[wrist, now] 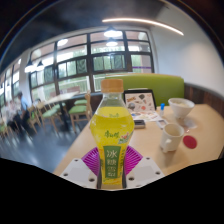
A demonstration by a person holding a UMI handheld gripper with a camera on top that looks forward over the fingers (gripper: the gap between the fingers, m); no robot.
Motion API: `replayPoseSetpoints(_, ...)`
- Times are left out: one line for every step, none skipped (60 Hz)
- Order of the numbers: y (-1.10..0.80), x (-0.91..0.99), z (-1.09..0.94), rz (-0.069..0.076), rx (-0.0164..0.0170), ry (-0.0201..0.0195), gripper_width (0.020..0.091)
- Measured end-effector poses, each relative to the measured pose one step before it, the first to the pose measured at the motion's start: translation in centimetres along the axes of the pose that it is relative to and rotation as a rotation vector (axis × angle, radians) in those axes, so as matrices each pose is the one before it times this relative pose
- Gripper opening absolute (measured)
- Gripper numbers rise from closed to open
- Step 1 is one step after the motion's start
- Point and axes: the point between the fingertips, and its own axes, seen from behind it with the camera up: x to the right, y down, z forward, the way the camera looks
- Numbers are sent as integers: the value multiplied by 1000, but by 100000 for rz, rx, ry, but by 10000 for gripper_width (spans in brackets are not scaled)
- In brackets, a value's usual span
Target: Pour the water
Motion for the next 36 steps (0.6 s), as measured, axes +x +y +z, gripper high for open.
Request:
replayPoseSetpoints(-526,-427,342,4661,117,-2377,276)
replayPoseSetpoints(-1005,-1653,-543,5808,-387,-1724,276)
replayPoseSetpoints(-673,-465,310,5541,674,-2817,277)
replayPoseSetpoints(-730,-492,294,5871,1071,-3234,276)
replayPoseSetpoints(-768,-453,309,6261,1196,-3506,276)
replayPoseSetpoints(-801,-496,213,6806,1329,-3377,275)
replayPoseSetpoints(-758,-413,248,7084,1327,-3229,275)
replayPoseSetpoints(-706,-881,596,7930,1749,-2322,275)
replayPoseSetpoints(-699,1020,834,6528,1128,-4506,274)
replayPoseSetpoints(-767,-154,132,7524,1143,-3101,275)
replayPoseSetpoints(-737,-1117,-824,8044,1055,-2169,275)
replayPoseSetpoints(-755,768,1097,6876,1374,-3463,275)
replayPoseSetpoints(-765,-127,174,7536,1551,-2614,276)
replayPoseSetpoints(-624,-1121,-785,8020,1794,-1845,275)
replayPoseSetpoints(-476,-683,270,7660,2449,-1896,275)
replayPoseSetpoints(-805,1123,986,5226,-6,-4016,275)
replayPoseSetpoints(-568,-60,-16,6369,609,-2461,274)
replayPoseSetpoints(-484,-62,-51,6198,431,-2516,275)
replayPoseSetpoints(-506,-83,-7,6101,479,-2418,275)
replayPoseSetpoints(-509,10,78,5879,462,-2352,274)
replayPoseSetpoints(295,-1424,-680,6662,1793,-621,274)
replayPoseSetpoints(-1081,909,710,4306,631,-2618,274)
replayPoseSetpoints(-659,65,-158,4545,857,-1782,274)
replayPoseSetpoints(-582,-19,-14,4044,933,-1513,272)
replayPoseSetpoints(-542,16,-79,3369,755,-1329,272)
replayPoseSetpoints(-429,49,-85,2921,628,-1084,273)
replayPoseSetpoints(-409,63,-69,2788,579,-740,277)
replayPoseSetpoints(552,-1001,-908,3607,1172,506,277)
replayPoseSetpoints(-507,532,487,1928,203,-925,278)
replayPoseSetpoints(-194,71,591,2611,459,-369,277)
replayPoseSetpoints(-286,-54,-86,2496,568,-718,277)
replayPoseSetpoints(-296,-77,-82,2456,598,-846,276)
replayPoseSetpoints(-248,-38,65,2361,532,-816,276)
replayPoseSetpoints(-217,-115,-125,2267,536,-724,275)
replayPoseSetpoints(-242,-100,-97,2045,881,-728,275)
replayPoseSetpoints(55,-427,-894,2030,1098,-355,276)
